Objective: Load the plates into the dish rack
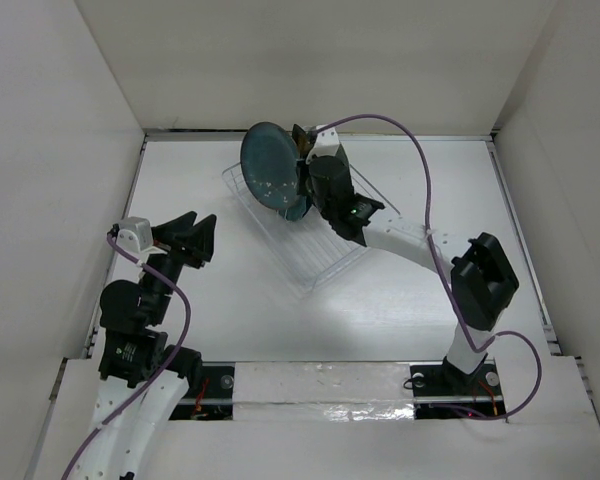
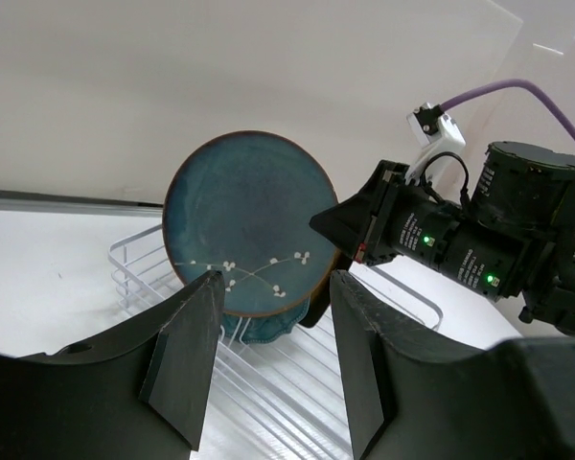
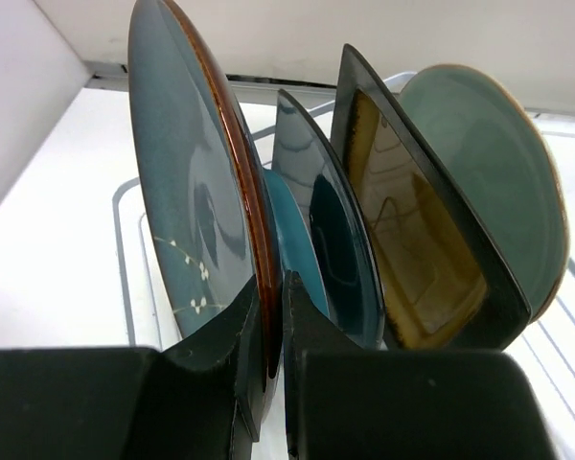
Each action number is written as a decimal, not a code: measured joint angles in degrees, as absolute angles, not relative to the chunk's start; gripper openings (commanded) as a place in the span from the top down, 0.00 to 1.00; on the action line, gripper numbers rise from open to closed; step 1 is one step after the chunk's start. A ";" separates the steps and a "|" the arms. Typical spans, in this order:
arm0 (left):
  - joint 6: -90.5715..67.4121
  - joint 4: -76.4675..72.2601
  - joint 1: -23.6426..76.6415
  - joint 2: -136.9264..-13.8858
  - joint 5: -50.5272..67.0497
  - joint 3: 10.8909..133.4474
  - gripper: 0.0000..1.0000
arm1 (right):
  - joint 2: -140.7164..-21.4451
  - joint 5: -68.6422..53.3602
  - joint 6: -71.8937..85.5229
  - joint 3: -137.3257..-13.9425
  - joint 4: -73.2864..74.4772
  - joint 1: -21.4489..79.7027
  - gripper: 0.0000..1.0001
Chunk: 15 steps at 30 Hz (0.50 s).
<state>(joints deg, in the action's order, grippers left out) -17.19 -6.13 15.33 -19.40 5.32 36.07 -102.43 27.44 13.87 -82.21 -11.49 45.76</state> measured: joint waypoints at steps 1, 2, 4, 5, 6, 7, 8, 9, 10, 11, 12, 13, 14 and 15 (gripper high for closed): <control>-17.19 -6.15 15.33 -19.49 5.37 36.05 0.55 | -102.48 28.14 12.80 -82.59 -11.29 46.06 1.00; -17.19 -6.17 15.33 -19.59 5.37 36.05 0.55 | -102.59 28.67 11.84 -82.98 -11.03 46.30 1.00; -17.19 -6.15 15.33 -19.79 5.48 36.05 0.55 | -102.85 29.34 10.26 -83.79 -10.87 46.83 1.00; -17.19 -6.15 15.33 -19.81 5.52 36.03 0.55 | -103.07 29.74 9.67 -84.12 -10.92 47.09 1.00; -17.19 -6.15 15.33 -19.81 5.54 36.01 0.55 | -103.35 30.24 8.99 -84.44 -10.96 47.42 1.00; -17.19 -6.22 15.33 -19.81 5.54 36.01 0.55 | -103.77 31.24 8.01 -84.93 -11.03 47.68 1.00; -17.19 -6.22 15.33 -19.81 5.56 36.01 0.55 | -104.47 32.67 6.85 -85.56 -11.05 48.12 1.00; -17.19 -6.20 15.33 -19.88 5.58 36.01 0.55 | -105.21 33.71 5.80 -86.15 -11.05 48.42 1.00; -17.19 -6.22 15.33 -20.01 5.61 36.01 0.55 | -106.13 34.79 4.78 -86.83 -11.00 48.75 1.00; -17.19 -6.22 15.33 -20.12 5.65 36.01 0.55 | -107.09 35.62 3.90 -87.42 -11.03 49.04 1.00; -17.19 -6.17 15.33 -20.16 5.69 36.01 0.55 | -108.07 36.25 3.20 -87.96 -10.96 49.30 1.00; -17.19 -6.15 15.33 -20.18 5.76 36.01 0.55 | -109.10 36.75 3.01 -88.51 -10.98 49.60 1.00; -17.19 -6.20 15.33 -20.18 5.76 36.01 0.54 | -110.02 36.69 2.68 -89.17 -11.00 49.91 1.00; -17.19 -6.22 15.33 -20.18 5.76 36.01 0.54 | -110.80 36.75 2.28 -89.62 -11.07 50.22 1.00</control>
<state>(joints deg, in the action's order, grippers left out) -17.19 -6.22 15.33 -20.18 5.76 36.01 -110.80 36.75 2.28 -89.62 -11.07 50.22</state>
